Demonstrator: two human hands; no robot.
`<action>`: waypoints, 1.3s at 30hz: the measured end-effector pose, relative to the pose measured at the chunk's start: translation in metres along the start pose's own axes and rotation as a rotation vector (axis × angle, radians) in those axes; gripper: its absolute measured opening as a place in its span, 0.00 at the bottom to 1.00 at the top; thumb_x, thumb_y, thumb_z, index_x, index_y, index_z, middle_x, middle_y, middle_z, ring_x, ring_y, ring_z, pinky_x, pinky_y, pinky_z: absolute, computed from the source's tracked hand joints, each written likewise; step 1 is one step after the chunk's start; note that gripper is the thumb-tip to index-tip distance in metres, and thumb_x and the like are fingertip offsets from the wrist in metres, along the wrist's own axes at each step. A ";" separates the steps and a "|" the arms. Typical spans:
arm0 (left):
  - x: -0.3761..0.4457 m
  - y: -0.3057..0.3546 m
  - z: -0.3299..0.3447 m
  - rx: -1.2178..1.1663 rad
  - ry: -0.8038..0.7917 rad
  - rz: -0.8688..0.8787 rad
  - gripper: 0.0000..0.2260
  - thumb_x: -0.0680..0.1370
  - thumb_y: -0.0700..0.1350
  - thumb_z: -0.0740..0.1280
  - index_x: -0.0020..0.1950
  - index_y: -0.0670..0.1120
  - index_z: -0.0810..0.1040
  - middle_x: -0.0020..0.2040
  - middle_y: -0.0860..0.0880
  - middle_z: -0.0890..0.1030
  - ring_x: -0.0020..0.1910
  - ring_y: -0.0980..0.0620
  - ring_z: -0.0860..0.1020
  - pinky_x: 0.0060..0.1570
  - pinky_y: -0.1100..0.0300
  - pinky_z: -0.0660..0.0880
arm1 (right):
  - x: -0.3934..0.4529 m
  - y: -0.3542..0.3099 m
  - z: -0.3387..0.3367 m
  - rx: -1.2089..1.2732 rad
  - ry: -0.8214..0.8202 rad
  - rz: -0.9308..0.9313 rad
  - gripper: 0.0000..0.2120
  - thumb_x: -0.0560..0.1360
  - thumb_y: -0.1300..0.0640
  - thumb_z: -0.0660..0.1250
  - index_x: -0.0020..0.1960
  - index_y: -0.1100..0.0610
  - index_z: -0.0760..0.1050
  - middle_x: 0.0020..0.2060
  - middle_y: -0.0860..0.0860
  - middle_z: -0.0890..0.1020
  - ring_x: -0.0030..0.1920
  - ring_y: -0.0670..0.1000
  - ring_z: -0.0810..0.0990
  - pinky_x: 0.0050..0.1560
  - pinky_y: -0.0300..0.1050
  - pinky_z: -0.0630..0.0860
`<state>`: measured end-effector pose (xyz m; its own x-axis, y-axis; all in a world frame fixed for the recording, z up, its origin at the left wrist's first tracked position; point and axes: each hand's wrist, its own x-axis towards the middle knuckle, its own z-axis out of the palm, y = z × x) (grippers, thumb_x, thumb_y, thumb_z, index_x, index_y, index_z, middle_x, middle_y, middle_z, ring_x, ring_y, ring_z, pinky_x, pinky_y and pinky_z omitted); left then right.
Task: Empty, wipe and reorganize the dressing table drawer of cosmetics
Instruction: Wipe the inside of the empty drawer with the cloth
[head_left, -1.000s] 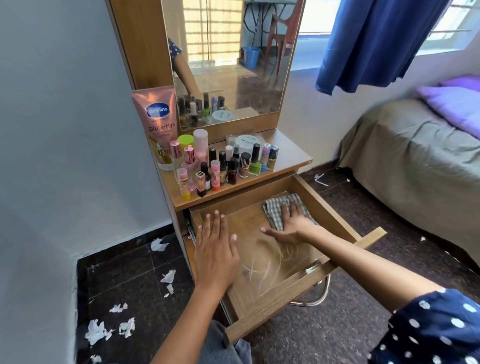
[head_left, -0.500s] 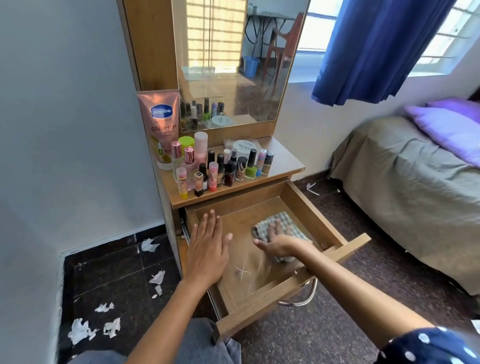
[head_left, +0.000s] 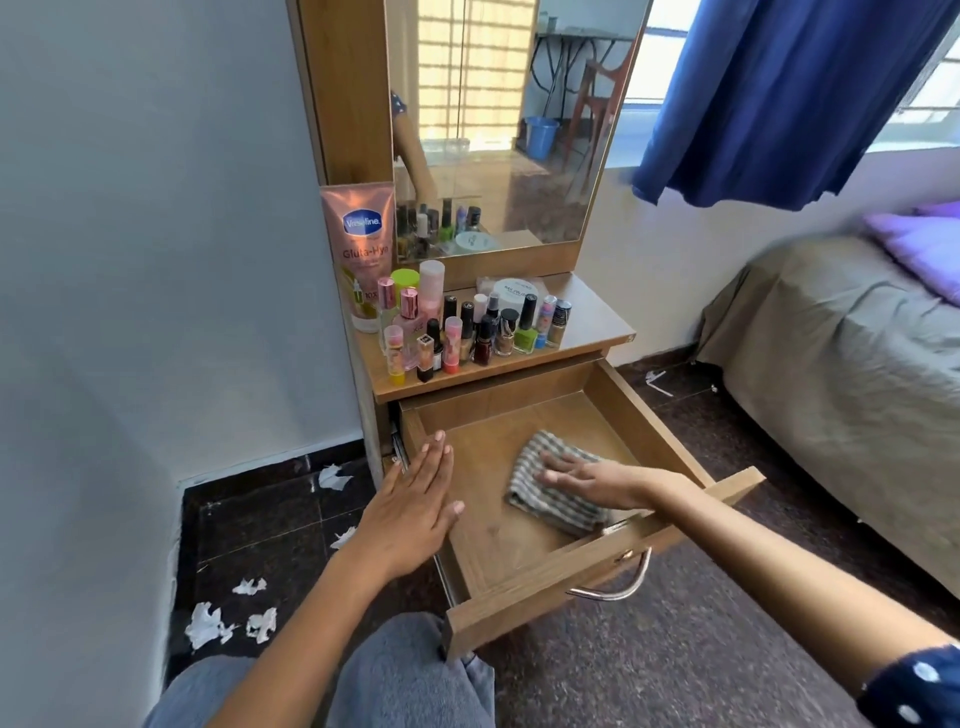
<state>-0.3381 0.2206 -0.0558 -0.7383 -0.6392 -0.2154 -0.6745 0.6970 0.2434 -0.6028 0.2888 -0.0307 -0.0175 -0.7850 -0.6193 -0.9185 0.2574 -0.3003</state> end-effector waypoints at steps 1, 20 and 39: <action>0.000 0.001 -0.001 0.002 -0.007 -0.002 0.29 0.82 0.57 0.44 0.74 0.47 0.31 0.72 0.51 0.26 0.72 0.55 0.30 0.72 0.54 0.35 | 0.001 -0.002 -0.003 0.038 0.028 0.021 0.30 0.80 0.36 0.44 0.78 0.47 0.50 0.78 0.44 0.47 0.78 0.50 0.47 0.76 0.51 0.44; 0.001 -0.004 0.006 -0.017 -0.018 0.026 0.35 0.72 0.65 0.33 0.73 0.49 0.27 0.70 0.53 0.23 0.71 0.56 0.27 0.70 0.56 0.31 | -0.008 -0.039 0.012 0.042 -0.210 -0.170 0.27 0.78 0.34 0.42 0.75 0.39 0.59 0.68 0.45 0.75 0.68 0.44 0.68 0.70 0.49 0.60; -0.002 0.000 0.000 0.002 -0.027 0.016 0.29 0.82 0.57 0.42 0.73 0.48 0.29 0.71 0.51 0.24 0.72 0.55 0.29 0.72 0.53 0.33 | -0.014 -0.059 0.010 0.106 -0.294 -0.104 0.28 0.79 0.36 0.42 0.75 0.44 0.59 0.65 0.49 0.78 0.63 0.42 0.68 0.70 0.50 0.59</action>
<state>-0.3368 0.2218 -0.0557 -0.7488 -0.6188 -0.2375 -0.6626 0.7078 0.2448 -0.5441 0.2899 -0.0116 0.2036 -0.6175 -0.7598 -0.8626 0.2540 -0.4376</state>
